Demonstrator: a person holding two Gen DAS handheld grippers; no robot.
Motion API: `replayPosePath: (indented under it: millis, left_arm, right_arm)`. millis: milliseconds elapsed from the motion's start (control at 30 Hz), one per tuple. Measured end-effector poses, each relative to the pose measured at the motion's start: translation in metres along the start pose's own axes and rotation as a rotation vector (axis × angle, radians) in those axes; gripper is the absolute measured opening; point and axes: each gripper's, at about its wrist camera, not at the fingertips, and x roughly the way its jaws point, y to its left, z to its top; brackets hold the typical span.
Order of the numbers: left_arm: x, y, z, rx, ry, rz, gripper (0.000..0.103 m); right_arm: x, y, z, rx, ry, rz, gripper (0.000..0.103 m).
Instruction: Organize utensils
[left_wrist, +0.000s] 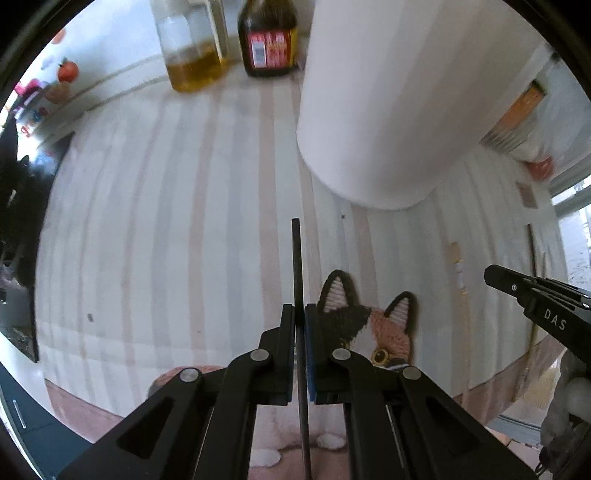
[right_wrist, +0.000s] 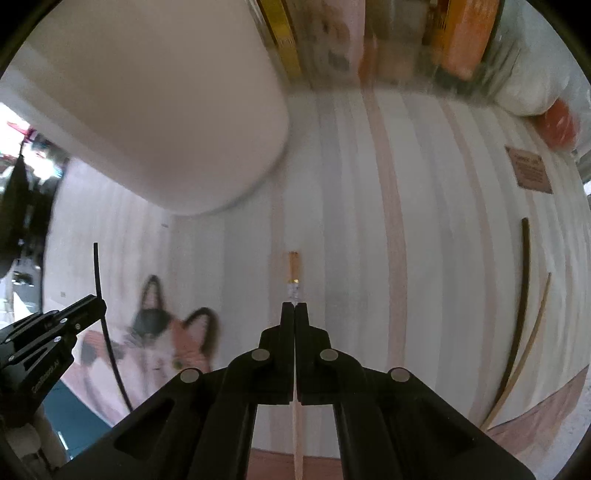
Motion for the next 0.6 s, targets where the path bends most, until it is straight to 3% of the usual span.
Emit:
replayPosePath:
  millis: [167, 333, 467, 600]
  left_arm:
    - [-0.017, 0.016, -0.003, -0.004, -0.02, 0.006, 0.002]
    - [-0.007, 0.028, -0.013, -0.023, 0.0, 0.013, 0.002]
    - [0.01, 0.035, -0.01, -0.038, 0.038, 0.018, 0.002]
    - [0.019, 0.04, -0.008, -0.053, 0.055, 0.022, 0.002]
  right_arm:
    - [-0.007, -0.005, 0.007, -0.012, 0.018, 0.042, 0.001]
    - [0.014, -0.001, 0.027, -0.036, 0.061, -0.053, 0.013]
    - [0.048, 0.003, 0.035, -0.048, 0.152, -0.124, 0.013]
    - [0.05, 0.007, 0.035, -0.073, 0.122, -0.15, 0.008]
